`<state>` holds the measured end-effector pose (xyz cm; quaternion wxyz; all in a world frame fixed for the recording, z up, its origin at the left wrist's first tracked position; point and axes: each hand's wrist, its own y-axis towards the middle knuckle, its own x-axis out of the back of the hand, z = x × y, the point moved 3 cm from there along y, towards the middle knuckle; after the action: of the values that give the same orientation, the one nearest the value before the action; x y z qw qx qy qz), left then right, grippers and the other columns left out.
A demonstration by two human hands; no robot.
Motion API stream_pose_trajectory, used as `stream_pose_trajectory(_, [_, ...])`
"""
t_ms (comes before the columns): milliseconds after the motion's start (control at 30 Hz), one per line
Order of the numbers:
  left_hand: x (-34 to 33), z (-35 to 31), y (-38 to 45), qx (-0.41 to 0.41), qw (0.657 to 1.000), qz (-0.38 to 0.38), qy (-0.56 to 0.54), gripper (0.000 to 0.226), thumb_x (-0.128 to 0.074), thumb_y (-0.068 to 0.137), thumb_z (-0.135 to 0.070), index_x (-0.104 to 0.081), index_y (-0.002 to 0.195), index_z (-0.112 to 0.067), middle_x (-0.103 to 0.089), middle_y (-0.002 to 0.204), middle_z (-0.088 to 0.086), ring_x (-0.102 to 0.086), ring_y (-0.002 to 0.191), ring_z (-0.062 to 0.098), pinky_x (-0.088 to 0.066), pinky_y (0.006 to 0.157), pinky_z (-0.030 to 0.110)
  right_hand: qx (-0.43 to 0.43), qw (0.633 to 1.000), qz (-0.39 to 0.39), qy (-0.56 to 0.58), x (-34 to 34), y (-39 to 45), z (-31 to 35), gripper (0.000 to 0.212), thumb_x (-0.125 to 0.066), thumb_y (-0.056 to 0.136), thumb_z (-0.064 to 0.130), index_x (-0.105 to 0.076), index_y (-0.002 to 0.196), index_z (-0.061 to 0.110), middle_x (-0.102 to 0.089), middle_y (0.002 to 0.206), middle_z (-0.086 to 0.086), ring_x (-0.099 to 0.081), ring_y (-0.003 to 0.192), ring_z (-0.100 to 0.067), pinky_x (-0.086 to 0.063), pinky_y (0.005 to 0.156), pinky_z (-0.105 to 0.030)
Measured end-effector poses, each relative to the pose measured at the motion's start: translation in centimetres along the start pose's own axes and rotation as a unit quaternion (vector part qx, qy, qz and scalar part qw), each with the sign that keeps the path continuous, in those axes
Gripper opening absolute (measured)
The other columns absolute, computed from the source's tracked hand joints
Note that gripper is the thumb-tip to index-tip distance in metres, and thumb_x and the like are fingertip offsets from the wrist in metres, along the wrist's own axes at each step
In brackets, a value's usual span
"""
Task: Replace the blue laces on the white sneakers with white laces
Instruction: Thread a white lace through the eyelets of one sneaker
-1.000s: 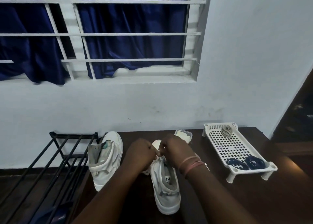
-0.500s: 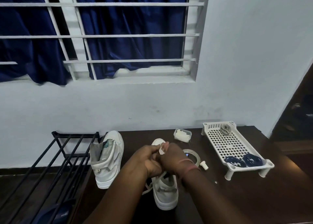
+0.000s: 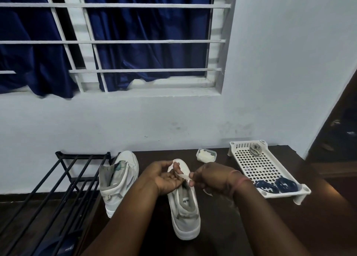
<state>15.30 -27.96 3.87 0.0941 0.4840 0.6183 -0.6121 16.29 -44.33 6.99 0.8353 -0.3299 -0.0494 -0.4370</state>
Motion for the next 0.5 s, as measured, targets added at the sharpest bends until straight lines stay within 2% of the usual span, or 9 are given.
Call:
stream_pose_trajectory(100, [0.4, -0.5, 0.6, 0.004, 0.997, -0.012, 0.073, 0.023, -0.049, 0.099, -0.008, -0.064, 0.093, 0.008, -0.053, 0.051, 0.004, -0.046, 0.041, 0.012, -0.037, 0.057, 0.022, -0.064, 0.994, 0.084, 0.037, 0.8, 0.6, -1.3, 0.029, -0.046, 0.101, 0.036, -0.058, 0.081, 0.018, -0.034, 0.055, 0.006, -0.020, 0.041, -0.008, -0.014, 0.037, -0.017])
stream_pose_trajectory(167, [0.8, -0.6, 0.8, 0.004, 0.988, -0.031, 0.153, 0.025, -0.048, 0.098, -0.007, -0.069, 0.085, -0.001, -0.049, 0.047, -0.002, -0.036, 0.035, 0.009, -0.030, 0.056, 0.019, -0.103, 0.985, 0.120, 0.063, 1.9, 1.4, -2.0, 0.031, -0.043, 0.102, 0.036, -0.052, 0.078, 0.019, -0.029, 0.057, 0.005, -0.015, 0.039, -0.006, -0.012, 0.035, -0.016])
stream_pose_trajectory(233, [0.9, -0.4, 0.8, 0.011, 0.979, -0.023, 0.205, 0.027, -0.049, 0.097, -0.010, -0.066, 0.076, -0.011, -0.046, 0.050, -0.007, -0.033, 0.037, 0.007, -0.031, 0.052, 0.020, -0.160, 0.978, 0.136, 0.021, 3.0, 2.7, -2.6, 0.033, -0.043, 0.102, 0.036, -0.049, 0.074, 0.019, -0.027, 0.056, 0.005, -0.015, 0.038, -0.006, -0.014, 0.034, -0.017])
stream_pose_trajectory(333, [0.6, 0.1, 0.7, 0.003, 0.950, -0.024, 0.312, 0.033, -0.052, 0.098, -0.019, -0.066, 0.069, -0.015, -0.047, 0.056, -0.008, -0.038, 0.042, 0.007, -0.038, 0.050, 0.020, -0.228, 0.961, 0.126, -0.096, 3.3, 5.0, -2.2, 0.037, -0.040, 0.101, 0.035, -0.046, 0.067, 0.021, -0.029, 0.050, 0.007, -0.018, 0.035, -0.006, -0.015, 0.037, -0.017])
stream_pose_trajectory(400, [0.4, 0.4, 0.6, -0.013, 0.927, -0.039, 0.373, 0.035, -0.054, 0.100, -0.021, -0.073, 0.073, -0.011, -0.059, 0.062, -0.004, -0.051, 0.046, 0.008, -0.047, 0.050, 0.021, -0.202, 0.963, 0.082, -0.160, 3.1, 6.2, 0.1, 0.033, -0.040, 0.100, 0.025, -0.050, 0.070, 0.018, -0.040, 0.052, 0.003, -0.029, 0.039, -0.009, -0.027, 0.043, -0.021])
stream_pose_trajectory(433, [0.2, 0.6, 0.5, -0.024, 0.917, -0.046, 0.396, 0.033, -0.053, 0.102, -0.020, -0.075, 0.079, -0.008, -0.066, 0.066, -0.002, -0.058, 0.049, 0.009, -0.052, 0.051, 0.023, -0.165, 0.968, 0.053, -0.180, 3.0, 6.6, 1.6, 0.027, -0.043, 0.099, 0.019, -0.056, 0.076, 0.014, -0.051, 0.061, -0.003, -0.039, 0.048, -0.013, -0.038, 0.052, -0.026])
stream_pose_trajectory(500, [-0.1, 1.1, 0.3, -0.049, 0.908, -0.057, 0.413, 0.028, -0.050, 0.104, -0.016, -0.073, 0.094, -0.002, -0.075, 0.073, 0.004, -0.069, 0.056, 0.011, -0.058, 0.055, 0.026, -0.056, 0.968, -0.034, -0.244, 2.3, 7.1, 5.2, 0.021, -0.049, 0.097, 0.012, -0.066, 0.104, 0.003, -0.067, 0.099, -0.018, -0.051, 0.074, -0.024, -0.048, 0.075, -0.035])
